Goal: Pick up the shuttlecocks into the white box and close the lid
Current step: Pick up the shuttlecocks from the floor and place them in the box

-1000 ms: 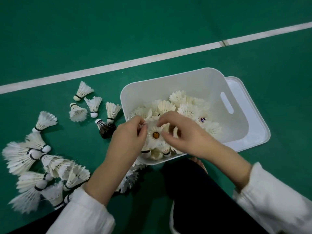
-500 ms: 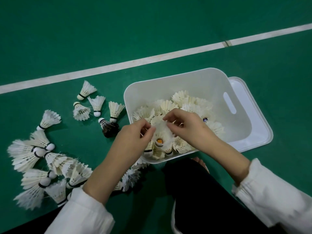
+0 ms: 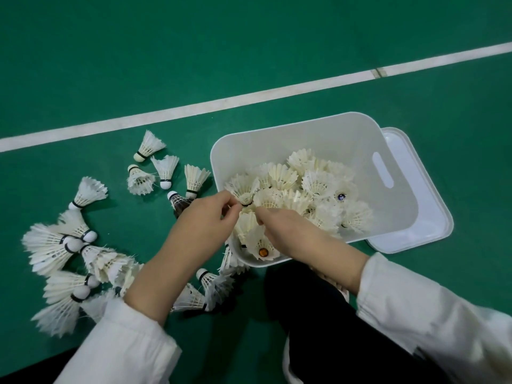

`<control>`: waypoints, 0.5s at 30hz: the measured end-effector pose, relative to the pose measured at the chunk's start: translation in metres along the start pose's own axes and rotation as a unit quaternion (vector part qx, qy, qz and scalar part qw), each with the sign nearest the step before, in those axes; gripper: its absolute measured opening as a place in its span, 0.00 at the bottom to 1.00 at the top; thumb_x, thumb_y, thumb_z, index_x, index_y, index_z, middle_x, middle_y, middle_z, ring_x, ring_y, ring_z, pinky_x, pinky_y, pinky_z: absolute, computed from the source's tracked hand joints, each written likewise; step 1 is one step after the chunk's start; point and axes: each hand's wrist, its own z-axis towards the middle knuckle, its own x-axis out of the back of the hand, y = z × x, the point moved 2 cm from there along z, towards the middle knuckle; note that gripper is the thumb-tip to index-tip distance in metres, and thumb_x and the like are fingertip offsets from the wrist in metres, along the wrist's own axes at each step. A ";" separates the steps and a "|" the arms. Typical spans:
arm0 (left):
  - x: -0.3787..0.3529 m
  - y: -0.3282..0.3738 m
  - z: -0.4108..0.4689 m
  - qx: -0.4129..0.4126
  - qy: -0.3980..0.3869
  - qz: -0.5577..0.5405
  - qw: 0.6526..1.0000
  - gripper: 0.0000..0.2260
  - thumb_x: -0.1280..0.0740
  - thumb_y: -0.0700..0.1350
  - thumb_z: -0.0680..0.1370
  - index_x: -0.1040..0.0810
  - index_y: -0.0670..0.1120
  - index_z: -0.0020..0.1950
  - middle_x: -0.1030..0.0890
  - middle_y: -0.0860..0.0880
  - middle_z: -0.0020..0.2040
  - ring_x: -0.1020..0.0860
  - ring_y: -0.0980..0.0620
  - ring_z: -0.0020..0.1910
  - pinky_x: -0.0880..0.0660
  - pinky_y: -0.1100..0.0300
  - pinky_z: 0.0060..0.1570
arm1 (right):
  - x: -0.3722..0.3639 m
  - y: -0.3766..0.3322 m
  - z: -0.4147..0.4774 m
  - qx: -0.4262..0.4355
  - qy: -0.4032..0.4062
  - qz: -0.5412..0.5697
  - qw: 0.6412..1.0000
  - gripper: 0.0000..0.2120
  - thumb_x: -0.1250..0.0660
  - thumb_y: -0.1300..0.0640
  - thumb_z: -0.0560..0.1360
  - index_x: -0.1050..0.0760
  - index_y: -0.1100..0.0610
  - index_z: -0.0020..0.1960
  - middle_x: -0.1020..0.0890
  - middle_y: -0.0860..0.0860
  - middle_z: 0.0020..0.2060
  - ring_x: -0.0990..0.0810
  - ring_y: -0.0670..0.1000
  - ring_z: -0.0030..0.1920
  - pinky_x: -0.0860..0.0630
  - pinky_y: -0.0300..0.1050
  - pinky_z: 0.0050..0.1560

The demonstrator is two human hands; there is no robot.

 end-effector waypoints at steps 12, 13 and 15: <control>0.017 -0.002 0.002 -0.028 -0.016 0.074 0.997 0.08 0.41 0.49 0.78 0.24 0.48 0.48 0.21 0.52 0.39 0.23 0.53 0.36 0.23 0.52 0.40 | 0.049 -0.001 -0.007 0.004 0.091 -0.008 0.996 0.10 0.42 0.54 0.78 0.27 0.55 0.56 0.22 0.50 0.52 0.23 0.50 0.48 0.24 0.47 0.49; 0.023 -0.003 0.004 -0.030 -0.026 0.094 0.995 0.08 0.41 0.49 0.78 0.24 0.47 0.48 0.21 0.52 0.39 0.23 0.52 0.37 0.24 0.52 0.41 | 0.057 -0.005 -0.006 0.013 0.105 -0.012 0.994 0.10 0.42 0.55 0.78 0.26 0.55 0.56 0.21 0.51 0.52 0.23 0.51 0.48 0.24 0.47 0.49; 0.037 -0.007 0.010 -0.033 -0.053 0.147 0.987 0.09 0.41 0.49 0.79 0.24 0.47 0.50 0.20 0.50 0.43 0.23 0.51 0.40 0.24 0.52 0.43 | 0.072 -0.017 -0.003 0.033 0.121 -0.027 0.992 0.10 0.42 0.57 0.77 0.26 0.56 0.56 0.21 0.51 0.51 0.22 0.53 0.48 0.25 0.47 0.49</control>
